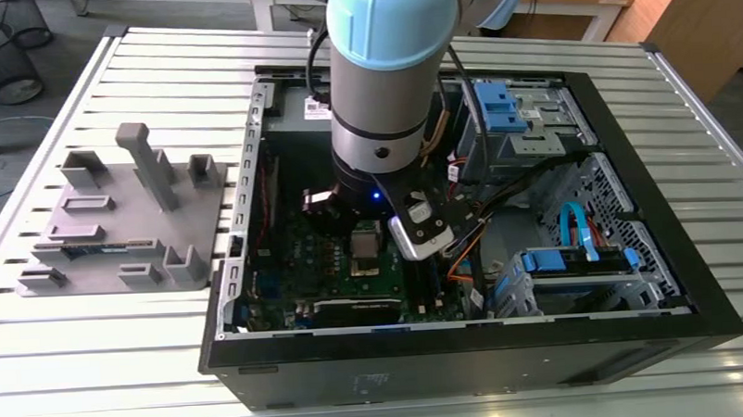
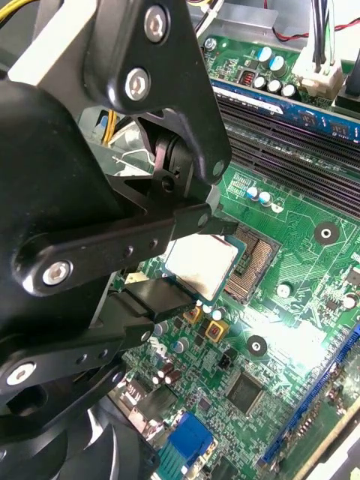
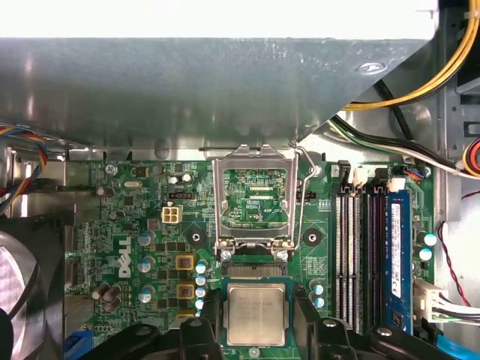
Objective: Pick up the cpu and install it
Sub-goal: 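Place the cpu into insertion slot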
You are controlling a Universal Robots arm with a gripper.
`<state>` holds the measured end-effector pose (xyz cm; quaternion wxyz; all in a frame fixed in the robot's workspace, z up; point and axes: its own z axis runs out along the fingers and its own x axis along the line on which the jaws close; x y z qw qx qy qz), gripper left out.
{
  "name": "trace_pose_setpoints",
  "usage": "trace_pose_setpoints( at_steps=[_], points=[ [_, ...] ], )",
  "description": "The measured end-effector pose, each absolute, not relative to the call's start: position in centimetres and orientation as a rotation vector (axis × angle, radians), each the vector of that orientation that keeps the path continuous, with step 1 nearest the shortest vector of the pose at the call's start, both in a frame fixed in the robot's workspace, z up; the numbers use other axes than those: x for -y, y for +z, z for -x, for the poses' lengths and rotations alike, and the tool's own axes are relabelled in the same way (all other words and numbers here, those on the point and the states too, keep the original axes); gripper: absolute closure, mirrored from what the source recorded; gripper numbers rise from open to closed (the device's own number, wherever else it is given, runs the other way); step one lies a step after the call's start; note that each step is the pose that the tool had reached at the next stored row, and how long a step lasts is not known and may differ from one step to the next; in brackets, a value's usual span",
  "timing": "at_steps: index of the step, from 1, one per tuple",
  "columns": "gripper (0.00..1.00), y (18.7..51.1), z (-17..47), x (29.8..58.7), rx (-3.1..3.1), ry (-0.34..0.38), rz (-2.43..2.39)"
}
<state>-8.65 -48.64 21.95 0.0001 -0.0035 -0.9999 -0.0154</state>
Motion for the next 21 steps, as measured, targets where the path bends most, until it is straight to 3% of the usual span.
trace_pose_setpoints(
  at_steps=[21],
  points=[
    [0.53,20.5,8.6,49.0,3.141,-0.048,0.011]
  ],
)
